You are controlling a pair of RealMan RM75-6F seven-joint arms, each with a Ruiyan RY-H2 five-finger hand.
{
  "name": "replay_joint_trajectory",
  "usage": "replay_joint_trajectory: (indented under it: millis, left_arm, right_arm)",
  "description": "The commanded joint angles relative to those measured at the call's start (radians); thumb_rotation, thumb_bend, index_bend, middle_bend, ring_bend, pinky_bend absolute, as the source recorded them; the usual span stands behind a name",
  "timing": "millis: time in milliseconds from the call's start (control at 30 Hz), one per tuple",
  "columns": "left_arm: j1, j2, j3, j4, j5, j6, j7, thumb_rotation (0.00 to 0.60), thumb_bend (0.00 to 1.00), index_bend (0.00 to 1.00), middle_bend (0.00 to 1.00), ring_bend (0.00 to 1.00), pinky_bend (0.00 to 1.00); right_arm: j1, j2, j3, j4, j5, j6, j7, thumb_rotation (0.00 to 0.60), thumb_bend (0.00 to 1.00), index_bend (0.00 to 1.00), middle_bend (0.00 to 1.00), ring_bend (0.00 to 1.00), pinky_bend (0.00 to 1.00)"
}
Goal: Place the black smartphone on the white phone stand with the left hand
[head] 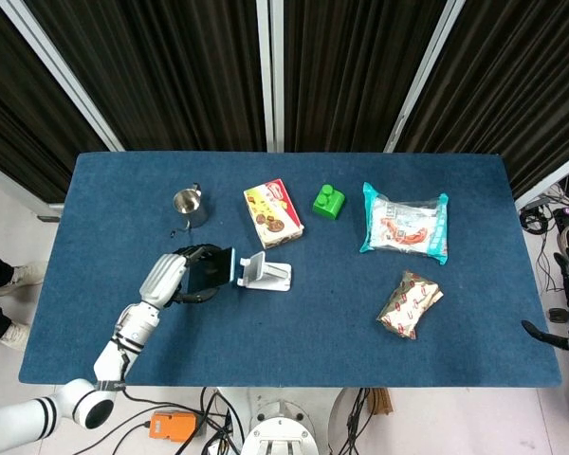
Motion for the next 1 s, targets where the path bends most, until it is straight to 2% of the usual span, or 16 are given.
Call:
replay_joint_trajectory:
  millis: [33, 367, 1000]
  left_arm:
    - [-0.052, -0.067, -0.035, 0.046, -0.005, -0.035, -0.057, 0.600, 0.25, 0.32, 0.46, 0.35, 0.36]
    - [-0.130, -0.219, -0.082, 0.202, -0.030, -0.051, -0.120, 0.600, 0.25, 0.32, 0.46, 0.33, 0.36]
    - [-0.167, -0.341, -0.081, 0.324, -0.050, -0.035, -0.166, 0.600, 0.24, 0.32, 0.46, 0.33, 0.36]
  right_arm:
    - [-0.003, 0.005, 0.001, -0.004, 0.002, 0.002, -0.001, 0.600, 0.05, 0.00, 0.00, 0.00, 0.04]
    - [-0.017, 0.015, -0.004, -0.015, 0.013, 0.006, -0.006, 0.600, 0.06, 0.00, 0.00, 0.00, 0.04]
    - [-0.022, 0.013, -0.006, -0.007, 0.021, -0.003, 0.002, 0.600, 0.06, 0.00, 0.00, 0.00, 0.04]
